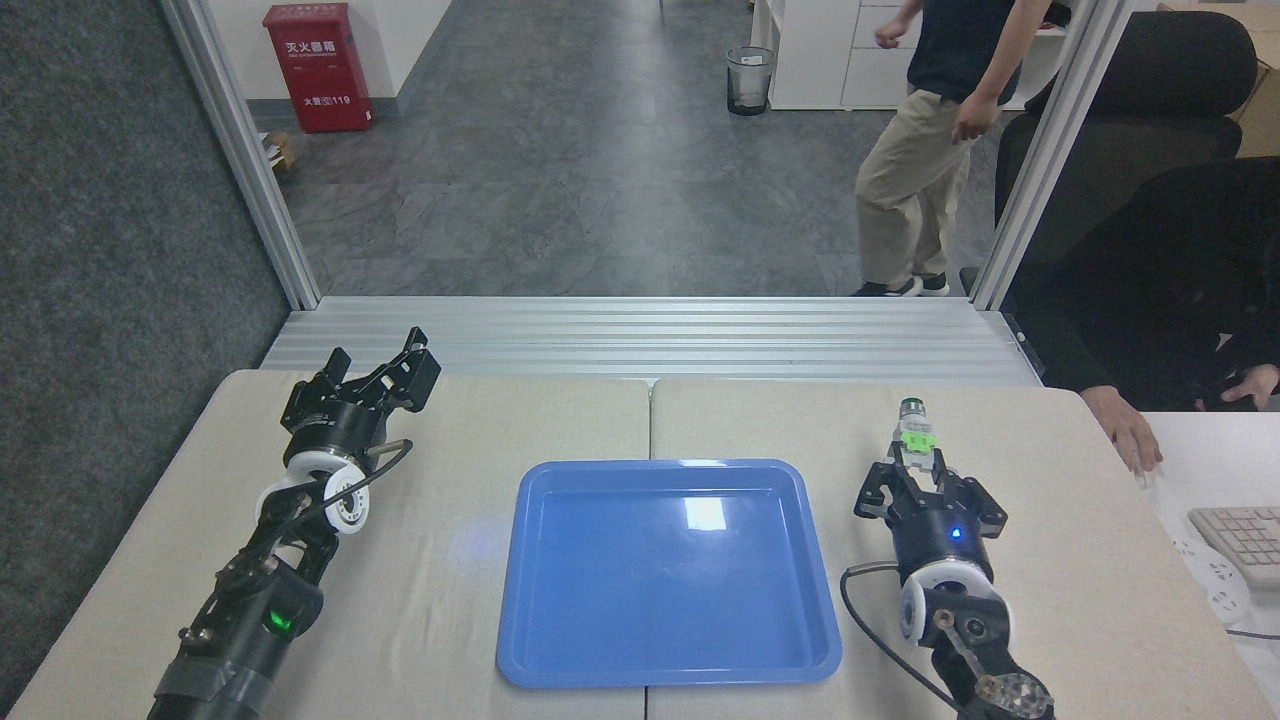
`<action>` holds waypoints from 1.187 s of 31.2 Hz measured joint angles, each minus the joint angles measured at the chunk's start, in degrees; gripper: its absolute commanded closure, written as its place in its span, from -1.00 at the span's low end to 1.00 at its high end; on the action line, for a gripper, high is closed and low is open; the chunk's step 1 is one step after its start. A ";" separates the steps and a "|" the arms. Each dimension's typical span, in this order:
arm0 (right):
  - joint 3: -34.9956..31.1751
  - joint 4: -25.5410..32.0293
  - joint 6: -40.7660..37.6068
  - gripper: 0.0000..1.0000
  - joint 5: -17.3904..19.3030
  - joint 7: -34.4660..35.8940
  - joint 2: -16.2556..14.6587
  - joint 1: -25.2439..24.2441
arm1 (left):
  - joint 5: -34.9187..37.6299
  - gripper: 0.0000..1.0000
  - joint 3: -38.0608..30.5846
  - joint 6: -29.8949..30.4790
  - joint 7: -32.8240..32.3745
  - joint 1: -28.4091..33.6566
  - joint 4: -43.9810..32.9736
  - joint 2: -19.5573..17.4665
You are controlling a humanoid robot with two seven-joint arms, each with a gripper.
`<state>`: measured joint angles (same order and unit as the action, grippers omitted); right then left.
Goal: Pick up switch part and place in tray
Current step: 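Lift the switch part and carry it over the blue tray, then lower the switch part into the tray and open the right gripper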
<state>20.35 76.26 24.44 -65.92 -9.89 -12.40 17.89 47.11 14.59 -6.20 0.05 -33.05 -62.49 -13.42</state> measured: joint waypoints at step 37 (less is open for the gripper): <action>14.86 3.66 -1.15 -1.00 -7.34 -1.44 5.59 -9.46 | 0.00 -1.00 0.00 0.00 0.00 0.00 0.00 -0.01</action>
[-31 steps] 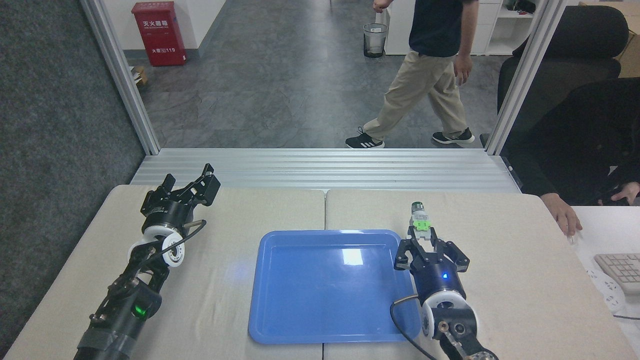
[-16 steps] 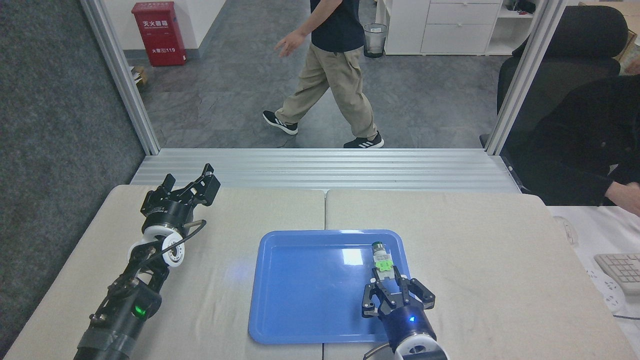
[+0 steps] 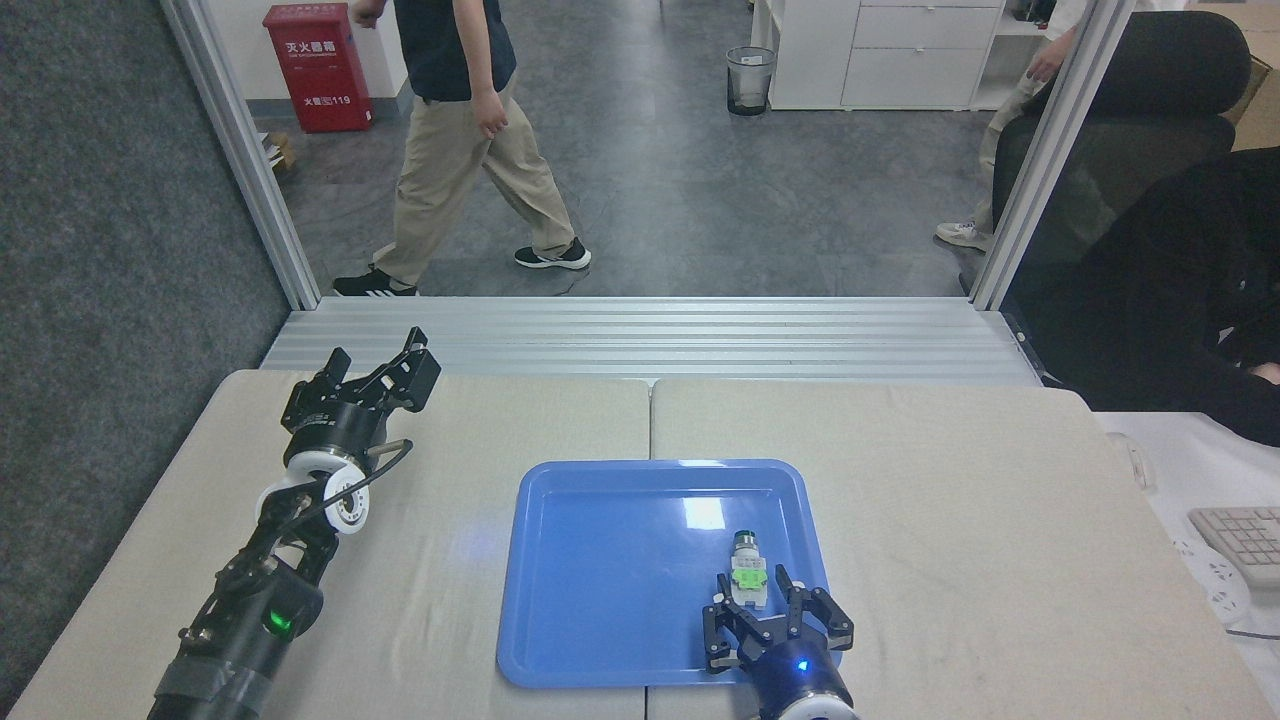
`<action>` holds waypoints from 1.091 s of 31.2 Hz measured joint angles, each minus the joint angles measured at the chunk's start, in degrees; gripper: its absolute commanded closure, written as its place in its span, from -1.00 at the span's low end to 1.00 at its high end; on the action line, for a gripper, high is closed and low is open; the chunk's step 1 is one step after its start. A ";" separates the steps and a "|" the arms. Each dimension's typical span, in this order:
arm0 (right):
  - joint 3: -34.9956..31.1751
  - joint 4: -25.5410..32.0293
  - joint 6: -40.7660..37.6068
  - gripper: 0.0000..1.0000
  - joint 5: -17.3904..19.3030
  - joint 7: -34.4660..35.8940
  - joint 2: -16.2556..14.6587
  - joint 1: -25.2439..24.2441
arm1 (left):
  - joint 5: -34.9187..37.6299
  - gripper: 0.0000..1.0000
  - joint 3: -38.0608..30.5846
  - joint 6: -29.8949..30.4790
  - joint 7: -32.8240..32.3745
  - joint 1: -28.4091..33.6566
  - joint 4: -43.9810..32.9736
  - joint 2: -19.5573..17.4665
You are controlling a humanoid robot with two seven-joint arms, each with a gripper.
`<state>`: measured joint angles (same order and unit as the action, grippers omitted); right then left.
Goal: Pick up switch part and place in tray
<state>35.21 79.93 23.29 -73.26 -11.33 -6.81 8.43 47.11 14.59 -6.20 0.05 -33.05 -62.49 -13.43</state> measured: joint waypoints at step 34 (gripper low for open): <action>-20.02 -12.31 -25.95 -1.00 12.45 14.55 -16.00 18.51 | 0.00 -1.00 0.00 0.00 0.00 0.00 0.00 0.00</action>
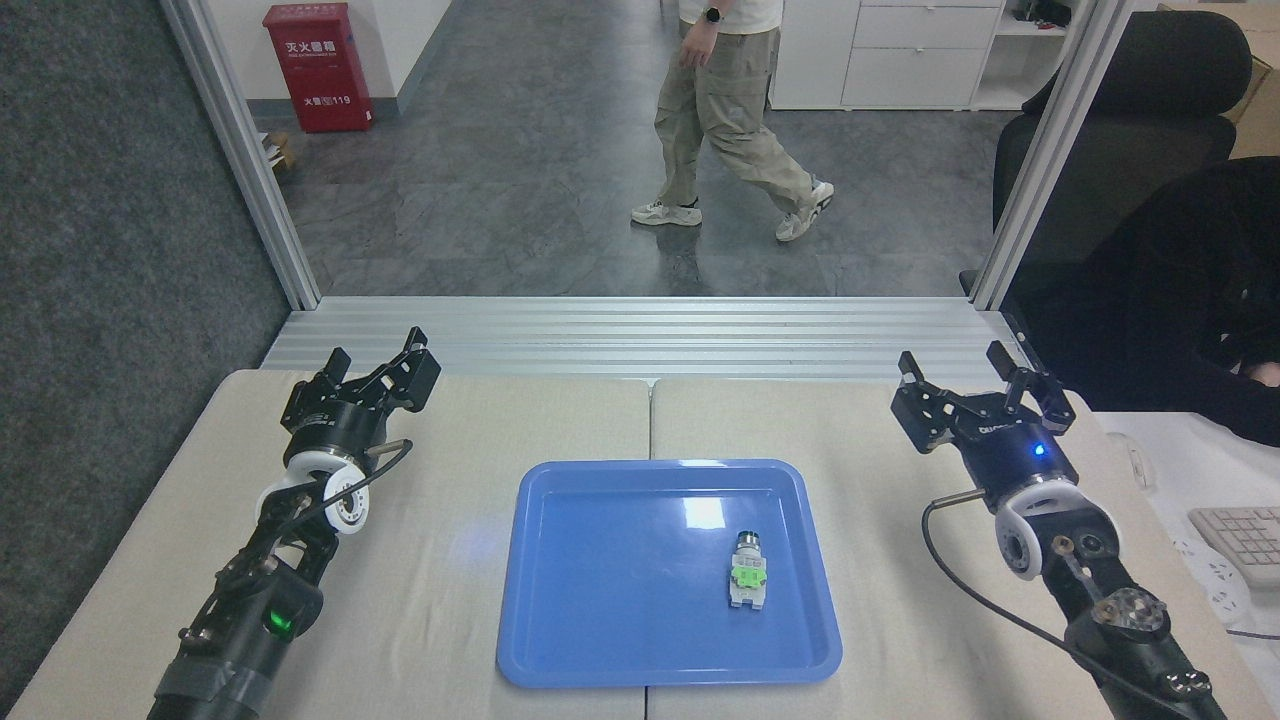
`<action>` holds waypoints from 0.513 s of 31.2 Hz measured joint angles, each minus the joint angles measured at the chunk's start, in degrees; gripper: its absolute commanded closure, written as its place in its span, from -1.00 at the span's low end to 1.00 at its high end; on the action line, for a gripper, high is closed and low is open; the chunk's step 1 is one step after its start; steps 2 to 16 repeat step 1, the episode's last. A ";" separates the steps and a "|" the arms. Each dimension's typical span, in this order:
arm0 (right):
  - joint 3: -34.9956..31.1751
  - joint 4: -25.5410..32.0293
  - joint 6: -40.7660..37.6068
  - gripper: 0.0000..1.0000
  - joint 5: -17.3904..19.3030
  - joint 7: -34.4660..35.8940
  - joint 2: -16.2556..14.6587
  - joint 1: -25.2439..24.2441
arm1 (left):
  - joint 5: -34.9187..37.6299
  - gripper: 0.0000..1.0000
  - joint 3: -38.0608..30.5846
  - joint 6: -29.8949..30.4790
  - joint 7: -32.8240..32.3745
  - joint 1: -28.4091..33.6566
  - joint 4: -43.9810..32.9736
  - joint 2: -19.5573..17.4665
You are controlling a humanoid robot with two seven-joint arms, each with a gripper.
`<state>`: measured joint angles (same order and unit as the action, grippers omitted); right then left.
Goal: Pick up switch part and place in tray
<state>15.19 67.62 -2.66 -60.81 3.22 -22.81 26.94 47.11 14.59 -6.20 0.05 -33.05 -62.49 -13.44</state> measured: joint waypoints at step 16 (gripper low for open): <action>-0.36 -0.44 -0.25 -1.00 0.26 0.16 -0.58 0.06 | 0.00 -1.00 0.00 0.00 0.00 0.00 0.00 0.00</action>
